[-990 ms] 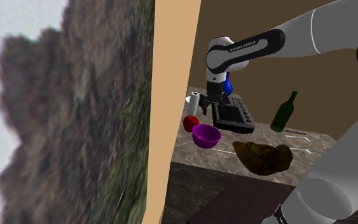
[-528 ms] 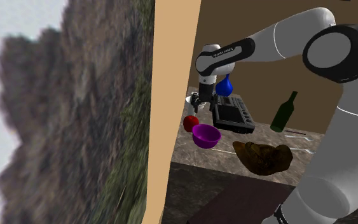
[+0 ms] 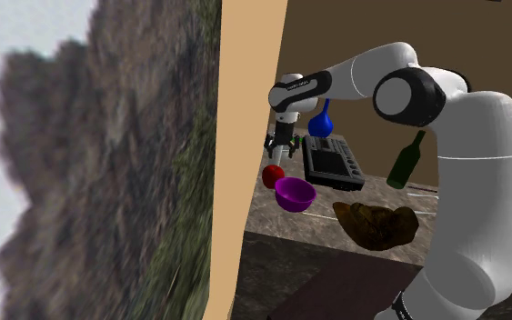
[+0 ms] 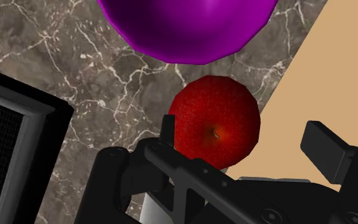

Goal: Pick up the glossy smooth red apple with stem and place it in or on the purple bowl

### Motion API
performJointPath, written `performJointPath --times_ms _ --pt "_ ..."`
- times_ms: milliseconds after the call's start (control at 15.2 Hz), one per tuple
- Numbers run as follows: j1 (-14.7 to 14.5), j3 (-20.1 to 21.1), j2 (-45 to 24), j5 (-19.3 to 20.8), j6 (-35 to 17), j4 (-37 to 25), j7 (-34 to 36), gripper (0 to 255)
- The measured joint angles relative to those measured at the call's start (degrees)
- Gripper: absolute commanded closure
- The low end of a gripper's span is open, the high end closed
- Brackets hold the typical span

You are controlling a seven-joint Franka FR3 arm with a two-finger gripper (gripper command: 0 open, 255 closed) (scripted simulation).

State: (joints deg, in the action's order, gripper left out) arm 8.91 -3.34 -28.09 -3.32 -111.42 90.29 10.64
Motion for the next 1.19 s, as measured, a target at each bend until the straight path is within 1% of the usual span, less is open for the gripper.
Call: performJointPath --times_ms 198,264,726,1122,1188 --pt "1.02 -0.13 -5.81 -1.14 1.17 -7.33 0.41 0" --pt "1.17 -0.12 -7.04 -1.32 0.94 -8.4 0.45 0" --pt "1.15 0.01 -9.13 -1.64 -2.98 -6.64 0.45 0" --pt "1.17 0.02 -9.52 -1.67 -3.47 -6.54 0.4 0" --pt "1.17 0.02 -9.52 -1.67 -3.48 -6.54 0.4 255"
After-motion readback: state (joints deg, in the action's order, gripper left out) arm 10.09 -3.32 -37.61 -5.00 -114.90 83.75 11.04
